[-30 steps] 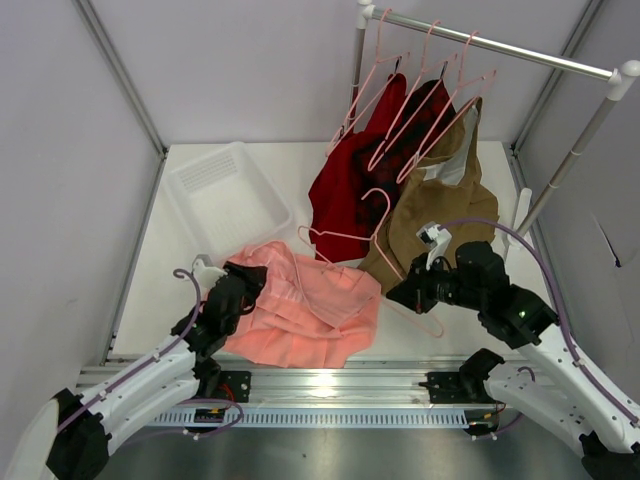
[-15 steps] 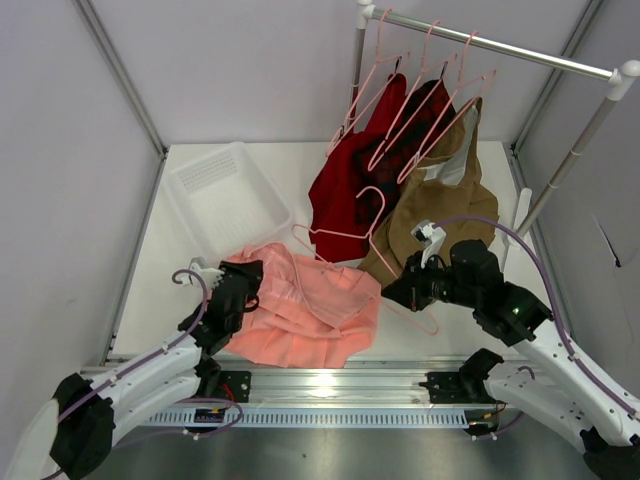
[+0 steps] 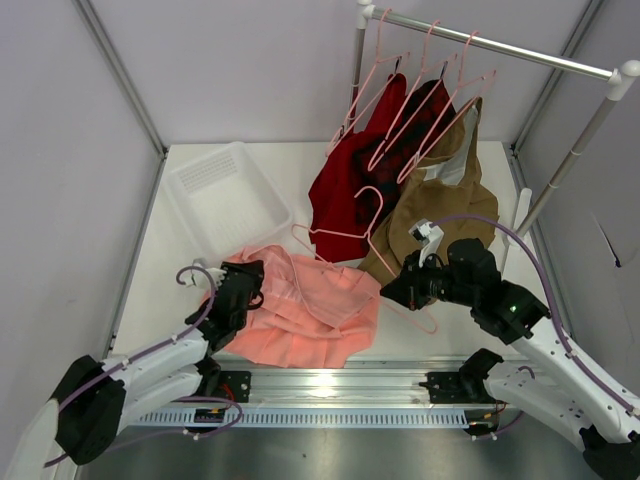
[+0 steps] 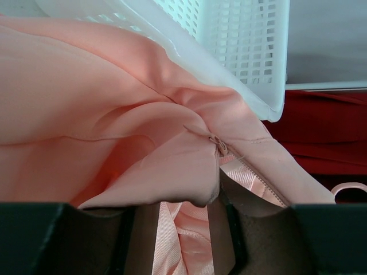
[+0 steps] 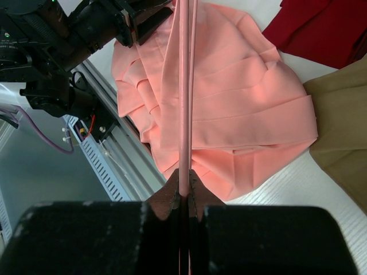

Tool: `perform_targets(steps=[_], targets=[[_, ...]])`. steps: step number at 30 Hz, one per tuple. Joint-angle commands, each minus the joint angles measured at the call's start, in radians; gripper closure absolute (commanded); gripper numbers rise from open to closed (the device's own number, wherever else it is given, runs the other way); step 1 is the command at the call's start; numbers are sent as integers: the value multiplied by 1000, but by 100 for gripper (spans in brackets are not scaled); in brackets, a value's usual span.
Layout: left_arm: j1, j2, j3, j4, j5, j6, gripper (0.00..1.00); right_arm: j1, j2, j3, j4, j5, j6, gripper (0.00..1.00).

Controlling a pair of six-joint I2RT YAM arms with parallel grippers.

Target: Place the skirt on the hanger

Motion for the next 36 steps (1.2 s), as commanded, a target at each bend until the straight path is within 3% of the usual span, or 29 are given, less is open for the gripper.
perform_targets(steps=[1,11,15,20,28,36], targets=[[-5,31,35,75,-52,-29,61,8,-8,8,66,-10,-10,100],[-5,131,59,133,-68,-89,66,8,-37,5,72,-1,3,100],[-5,119,61,121,-80,-90,86,8,-51,-7,69,-17,1,100],[-5,26,99,3,-80,-78,99,10,-58,-35,98,-93,-10,100],[-5,-191,170,-272,-46,-40,100,44,-98,-65,173,-147,-5,100],[4,-254,279,-393,-26,42,100,169,-74,-111,242,34,4,100]])
